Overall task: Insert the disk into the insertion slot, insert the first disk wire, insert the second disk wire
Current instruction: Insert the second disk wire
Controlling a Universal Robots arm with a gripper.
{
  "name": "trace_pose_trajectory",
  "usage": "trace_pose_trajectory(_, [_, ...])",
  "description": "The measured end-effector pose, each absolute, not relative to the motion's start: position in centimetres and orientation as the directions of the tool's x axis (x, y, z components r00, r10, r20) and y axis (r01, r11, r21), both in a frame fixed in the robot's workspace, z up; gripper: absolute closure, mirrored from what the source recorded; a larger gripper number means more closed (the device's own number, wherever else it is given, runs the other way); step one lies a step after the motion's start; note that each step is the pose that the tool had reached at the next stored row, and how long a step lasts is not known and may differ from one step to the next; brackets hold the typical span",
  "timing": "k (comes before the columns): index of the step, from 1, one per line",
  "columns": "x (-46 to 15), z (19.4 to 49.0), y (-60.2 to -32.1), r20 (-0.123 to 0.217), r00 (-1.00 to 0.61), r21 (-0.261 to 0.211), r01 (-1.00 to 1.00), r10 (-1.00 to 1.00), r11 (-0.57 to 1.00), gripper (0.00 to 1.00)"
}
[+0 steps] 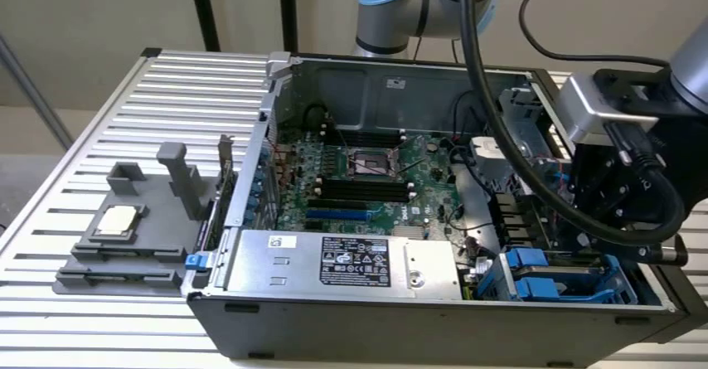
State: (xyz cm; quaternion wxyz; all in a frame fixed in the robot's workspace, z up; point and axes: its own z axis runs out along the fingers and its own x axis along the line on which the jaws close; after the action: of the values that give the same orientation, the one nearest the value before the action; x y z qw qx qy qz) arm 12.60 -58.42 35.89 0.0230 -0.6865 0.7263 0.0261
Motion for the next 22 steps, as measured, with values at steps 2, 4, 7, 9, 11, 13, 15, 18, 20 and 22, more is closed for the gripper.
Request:
trace_pose_trajectory(2, [12.6,35.7,-58.5,-0.077,-0.054,0.002,-0.999,-0.996,0.054,0.84])
trace_pose_trajectory(4, [12.6,35.5,-58.5,-0.085,-0.052,-0.002,-0.999,-0.995,0.053,0.84])
trace_pose_trajectory(7, [12.6,35.2,-58.6,-0.091,-0.050,-0.007,-0.999,-0.995,0.051,0.84])
trace_pose_trajectory(9, [12.6,35.0,-58.7,-0.094,-0.049,-0.008,-0.999,-0.994,0.050,0.84])
trace_pose_trajectory(11, [12.6,34.8,-58.8,-0.096,-0.048,-0.008,-0.999,-0.994,0.049,0.84])
trace_pose_trajectory(13, [12.6,34.8,-58.8,-0.097,-0.048,-0.008,-0.999,-0.994,0.049,0.84])
trace_pose_trajectory(15, [12.6,34.8,-58.8,-0.097,-0.048,-0.008,-0.999,-0.994,0.049,0.84])
trace_pose_trajectory(18, [12.6,34.7,-58.8,-0.097,-0.048,-0.008,-0.999,-0.994,0.049,0.84])
trace_pose_trajectory(20, [12.6,34.6,-58.8,-0.097,-0.048,-0.008,-0.999,-0.994,0.049,0.84])
trace_pose_trajectory(22, [12.6,34.6,-58.8,-0.097,-0.048,-0.008,-0.999,-0.994,0.049,0.84])
